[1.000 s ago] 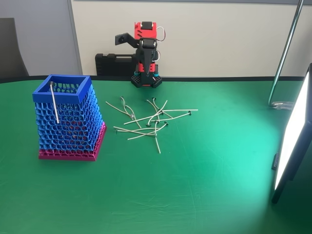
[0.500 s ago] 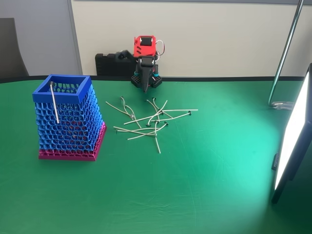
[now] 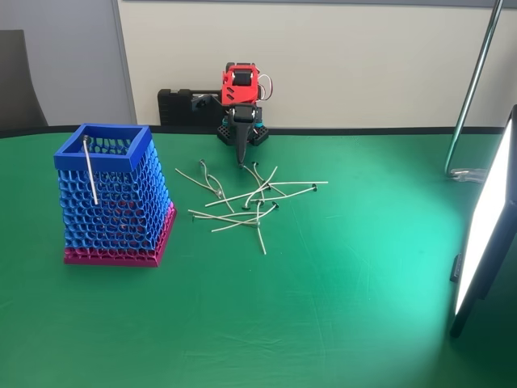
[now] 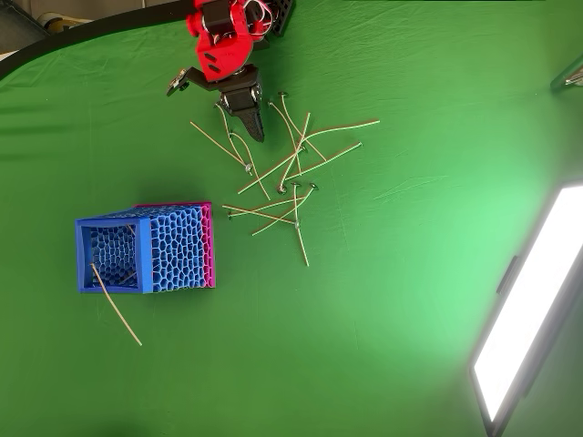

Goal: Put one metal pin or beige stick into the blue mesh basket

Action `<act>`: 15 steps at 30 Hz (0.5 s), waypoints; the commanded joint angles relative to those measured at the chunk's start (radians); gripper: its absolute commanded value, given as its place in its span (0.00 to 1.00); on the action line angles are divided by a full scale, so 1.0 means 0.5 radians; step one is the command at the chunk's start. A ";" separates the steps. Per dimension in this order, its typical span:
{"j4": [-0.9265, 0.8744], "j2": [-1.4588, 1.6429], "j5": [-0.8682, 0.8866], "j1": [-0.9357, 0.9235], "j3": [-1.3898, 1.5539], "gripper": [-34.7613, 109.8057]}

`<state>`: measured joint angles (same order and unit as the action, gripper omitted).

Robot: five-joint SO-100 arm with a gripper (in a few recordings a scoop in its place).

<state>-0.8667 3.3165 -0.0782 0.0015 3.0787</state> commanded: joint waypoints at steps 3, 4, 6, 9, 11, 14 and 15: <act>-0.015 0.015 0.021 -0.018 0.006 0.25; -0.015 0.015 0.012 -0.018 0.006 0.25; -0.015 0.015 0.012 -0.018 0.006 0.25; -0.015 0.015 0.012 -0.018 0.006 0.25; -0.015 0.015 0.009 -0.018 0.006 0.25; -0.015 0.015 0.006 -0.018 0.006 0.25; -0.015 0.015 0.003 -0.018 0.006 0.25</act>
<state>-0.8728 3.3165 -0.0736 0.0015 3.0787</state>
